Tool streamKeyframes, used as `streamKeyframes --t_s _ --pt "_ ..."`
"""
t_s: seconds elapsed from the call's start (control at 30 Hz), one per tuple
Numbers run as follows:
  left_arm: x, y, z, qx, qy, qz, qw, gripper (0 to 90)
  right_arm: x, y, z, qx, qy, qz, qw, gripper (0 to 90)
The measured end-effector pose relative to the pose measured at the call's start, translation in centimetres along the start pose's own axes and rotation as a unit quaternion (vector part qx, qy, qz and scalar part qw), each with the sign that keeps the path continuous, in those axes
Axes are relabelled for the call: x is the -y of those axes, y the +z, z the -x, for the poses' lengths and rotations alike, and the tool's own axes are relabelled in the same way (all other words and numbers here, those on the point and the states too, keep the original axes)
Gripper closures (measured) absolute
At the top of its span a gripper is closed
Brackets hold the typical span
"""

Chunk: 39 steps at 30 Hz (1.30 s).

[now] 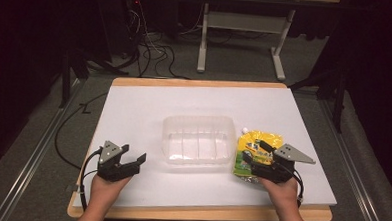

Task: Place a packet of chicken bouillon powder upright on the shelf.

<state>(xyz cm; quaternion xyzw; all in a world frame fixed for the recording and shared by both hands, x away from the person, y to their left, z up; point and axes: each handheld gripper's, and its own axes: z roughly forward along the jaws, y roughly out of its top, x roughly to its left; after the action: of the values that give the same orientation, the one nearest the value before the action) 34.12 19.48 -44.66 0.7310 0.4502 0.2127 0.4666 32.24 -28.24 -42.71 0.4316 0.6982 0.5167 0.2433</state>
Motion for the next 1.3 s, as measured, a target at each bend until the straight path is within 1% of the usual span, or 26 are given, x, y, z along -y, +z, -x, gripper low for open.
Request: streamKeyframes --t_s 0.03,0.1,0.13,0.2,0.37,0.43,0.47,0.5,0.57,0.6,0.63,0.83,0.9,0.93,0.97,1.03,1.07,1.1,1.13,1.23,1.27,1.3 --pt "0.0 -0.2 -0.3 0.004 -0.010 0.002 0.9999 27.7 0.0 0.0 0.0 0.001 -0.004 0.000 1.0000 19.7" --pt "-0.1 -0.3 -0.3 0.003 -0.010 0.005 0.9999 28.2 0.1 -0.1 0.1 0.003 -0.005 0.002 1.0000 19.7" --pt "-0.2 -0.4 -0.2 -0.001 -0.004 0.008 1.0000 28.4 0.1 -0.1 0.1 0.005 -0.007 0.002 1.0000 19.6" --pt "-0.2 -0.4 -0.2 -0.002 -0.003 0.010 0.9999 28.6 0.1 -0.2 0.3 0.007 -0.004 0.001 1.0000 19.2" --pt "-0.2 0.0 0.1 0.001 0.003 0.005 1.0000 28.7 0.1 -0.6 0.8 0.014 -0.005 0.004 0.9999 19.2" --pt "-0.1 0.2 0.2 0.003 0.007 0.002 1.0000 28.9 0.0 -1.0 1.1 0.018 0.001 0.007 0.9998 19.2" --pt "-0.1 0.2 0.3 0.003 0.009 0.001 1.0000 28.9 0.0 -1.0 1.1 0.018 0.001 0.007 0.9998 19.2" --pt "0.0 0.2 0.4 0.004 0.013 0.002 0.9999 29.2 -0.1 -1.2 1.4 0.022 0.001 0.009 0.9997 19.4" --pt "0.0 0.1 0.5 0.006 0.014 0.002 0.9999 29.2 -0.1 -1.2 1.5 0.023 0.002 0.009 0.9997 19.5" --pt "0.0 0.1 0.5 0.007 0.015 0.001 0.9999 29.4 -0.1 -1.3 1.9 0.029 0.004 0.006 0.9995 19.6" --pt "0.0 0.1 0.5 0.006 0.016 0.001 0.9998 29.4 -0.1 -1.3 1.9 0.029 0.004 0.006 0.9995 19.6" --pt "0.0 0.3 0.4 0.012 0.012 0.004 0.9999 31.0 -0.2 -1.5 3.7 0.061 0.014 -0.003 0.9980 21.1" --pt "0.0 0.4 0.4 0.012 0.012 0.003 0.9999 31.0 -0.2 -1.5 4.7 0.075 0.019 -0.009 0.9969 21.3" --pt "0.0 0.3 0.4 0.013 0.013 0.003 0.9998 31.0 -0.2 -1.4 5.3 0.088 0.023 -0.014 0.9958 21.3" --pt "0.0 0.3 0.4 0.013 0.014 0.003 0.9998 30.9 -0.2 -1.3 5.9 0.093 0.032 -0.020 0.9949 21.4" --pt "0.0 0.2 0.4 0.012 0.017 0.003 0.9998 31.0 -0.1 -1.1 6.9 0.101 0.048 -0.028 0.9934 22.7" --pt "0.0 0.2 0.4 0.012 0.017 0.003 0.9998 31.0 -0.1 -1.1 6.9 0.101 0.048 -0.028 0.9934 22.7" --pt "0.0 0.2 0.4 0.012 0.017 0.003 0.9998 31.0 0.0 -0.8 7.8 0.108 0.059 -0.033 0.9919 23.5" --pt "0.1 0.2 0.4 0.012 0.015 0.004 0.9998 31.0 0.1 -0.7 8.3 0.108 0.063 -0.035 0.9915 23.5" --pt "0.1 0.1 0.2 0.011 0.012 0.003 0.9999 31.1 0.3 -0.3 9.3 0.110 0.074 -0.041 0.9903 23.6" --pt "0.1 0.1 0.2 0.011 0.012 0.003 0.9999 31.1 0.3 -0.3 9.3 0.110 0.074 -0.041 0.9903 23.6" --pt "0.1 0.1 0.2 0.011 0.011 0.002 0.9999 31.1 0.4 -0.3 9.6 0.111 0.079 -0.042 0.9898 23.7"
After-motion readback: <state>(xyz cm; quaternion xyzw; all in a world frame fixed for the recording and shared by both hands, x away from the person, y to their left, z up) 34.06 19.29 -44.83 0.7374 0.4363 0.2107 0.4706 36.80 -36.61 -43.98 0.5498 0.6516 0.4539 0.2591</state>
